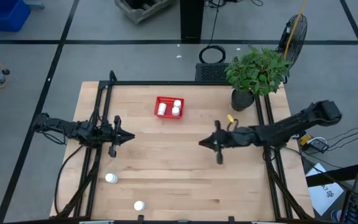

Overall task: Pick and place pill bottles into a basket
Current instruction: Put the white pill bottle into the orange basket

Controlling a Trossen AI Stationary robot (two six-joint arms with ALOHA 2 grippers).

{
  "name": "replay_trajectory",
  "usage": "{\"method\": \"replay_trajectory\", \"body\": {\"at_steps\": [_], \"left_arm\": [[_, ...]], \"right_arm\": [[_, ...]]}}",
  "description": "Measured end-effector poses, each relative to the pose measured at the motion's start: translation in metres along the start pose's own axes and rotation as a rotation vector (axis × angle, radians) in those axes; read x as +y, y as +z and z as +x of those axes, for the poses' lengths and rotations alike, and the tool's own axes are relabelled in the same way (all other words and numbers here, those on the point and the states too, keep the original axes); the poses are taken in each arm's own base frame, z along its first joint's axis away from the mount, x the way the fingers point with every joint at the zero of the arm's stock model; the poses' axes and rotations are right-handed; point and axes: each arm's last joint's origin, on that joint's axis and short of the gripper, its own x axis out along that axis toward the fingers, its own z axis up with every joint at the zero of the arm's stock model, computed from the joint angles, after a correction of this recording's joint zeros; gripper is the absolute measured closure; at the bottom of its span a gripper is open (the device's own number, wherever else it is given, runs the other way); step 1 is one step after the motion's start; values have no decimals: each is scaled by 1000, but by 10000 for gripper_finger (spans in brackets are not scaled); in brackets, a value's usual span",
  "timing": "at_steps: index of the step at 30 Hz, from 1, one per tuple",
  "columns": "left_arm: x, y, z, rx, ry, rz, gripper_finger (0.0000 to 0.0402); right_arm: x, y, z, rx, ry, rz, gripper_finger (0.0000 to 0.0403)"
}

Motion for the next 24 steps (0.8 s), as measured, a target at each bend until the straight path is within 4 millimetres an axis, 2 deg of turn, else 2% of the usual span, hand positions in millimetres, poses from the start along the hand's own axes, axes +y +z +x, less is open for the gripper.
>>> {"method": "replay_trajectory", "body": {"at_steps": [5,10,15,19,24], "left_arm": [[0,1,0,-8,-1,-2,366],[0,1,0,-9,-1,-2,366],[0,1,0,-14,-2,-4,366],[-1,10,-1,-98,-8,-20,366],[0,21,-2,-217,40,-40,366]], "right_arm": [[3,-19,-28,-103,10,13,400],[-4,-33,-48,-159,28,28,398],[-12,-47,-66,-225,8,18,401],[-17,-62,-76,-298,19,35,397],[-18,-48,-86,-502,47,94,395]]}}
